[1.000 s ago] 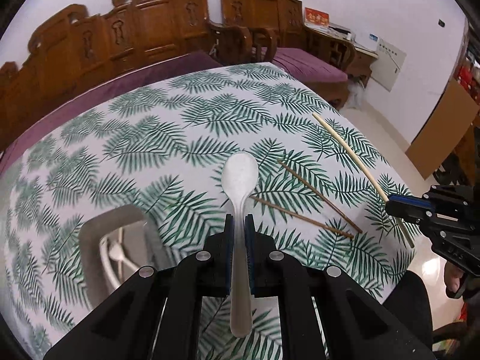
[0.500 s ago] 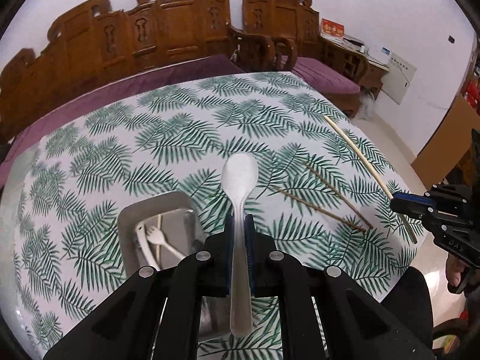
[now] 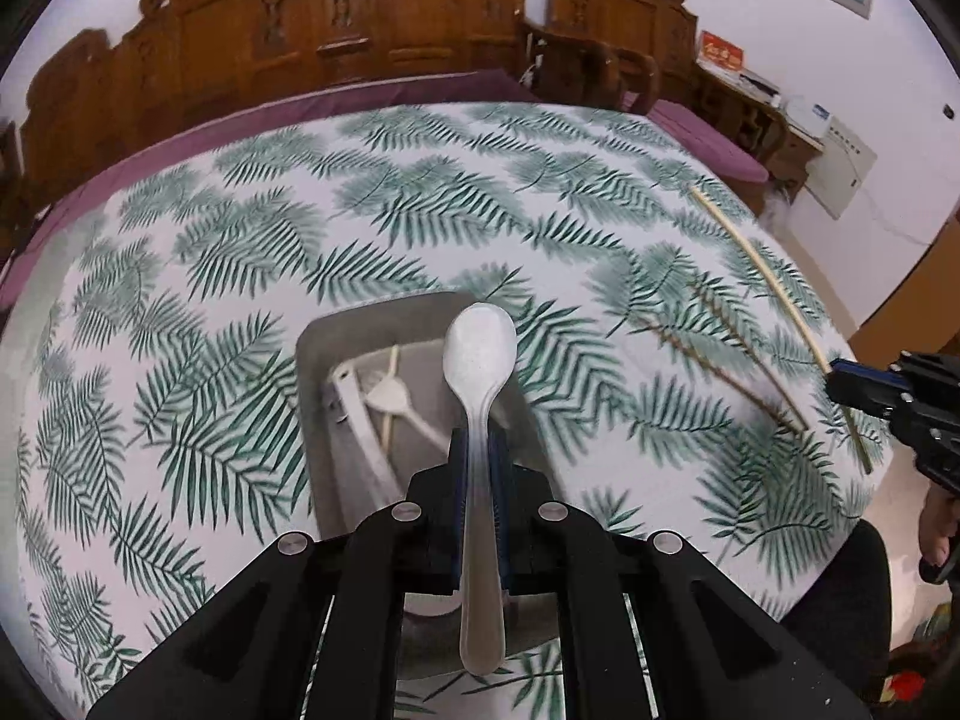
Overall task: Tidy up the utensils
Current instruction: 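Carry the white plastic spoon into the tray and open the left gripper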
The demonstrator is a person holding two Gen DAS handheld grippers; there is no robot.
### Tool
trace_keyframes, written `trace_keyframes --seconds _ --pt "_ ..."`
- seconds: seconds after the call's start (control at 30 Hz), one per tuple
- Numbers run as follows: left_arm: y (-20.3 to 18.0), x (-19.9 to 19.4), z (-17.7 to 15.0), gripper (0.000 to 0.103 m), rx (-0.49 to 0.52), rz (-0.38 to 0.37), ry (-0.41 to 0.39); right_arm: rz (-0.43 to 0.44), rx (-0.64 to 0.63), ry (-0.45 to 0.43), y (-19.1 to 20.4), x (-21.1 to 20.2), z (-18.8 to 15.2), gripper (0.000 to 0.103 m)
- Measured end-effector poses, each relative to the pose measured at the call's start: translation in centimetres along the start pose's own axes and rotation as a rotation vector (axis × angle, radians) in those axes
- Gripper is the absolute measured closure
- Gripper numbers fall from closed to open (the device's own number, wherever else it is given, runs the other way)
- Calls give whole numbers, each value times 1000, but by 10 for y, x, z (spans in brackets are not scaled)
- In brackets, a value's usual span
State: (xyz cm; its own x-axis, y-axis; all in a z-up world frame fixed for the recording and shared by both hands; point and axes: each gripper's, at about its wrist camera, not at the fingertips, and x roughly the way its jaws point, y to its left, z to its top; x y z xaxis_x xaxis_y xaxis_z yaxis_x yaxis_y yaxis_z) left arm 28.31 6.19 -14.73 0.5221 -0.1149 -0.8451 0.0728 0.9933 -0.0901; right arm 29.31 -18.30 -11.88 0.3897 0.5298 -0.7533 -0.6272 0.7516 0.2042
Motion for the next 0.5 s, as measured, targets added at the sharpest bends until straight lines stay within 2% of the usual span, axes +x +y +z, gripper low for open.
trace_keyframes --seconds 0.5 --pt "25 55 -8 97 -49 34 80 28 -22 51 16 30 4 97"
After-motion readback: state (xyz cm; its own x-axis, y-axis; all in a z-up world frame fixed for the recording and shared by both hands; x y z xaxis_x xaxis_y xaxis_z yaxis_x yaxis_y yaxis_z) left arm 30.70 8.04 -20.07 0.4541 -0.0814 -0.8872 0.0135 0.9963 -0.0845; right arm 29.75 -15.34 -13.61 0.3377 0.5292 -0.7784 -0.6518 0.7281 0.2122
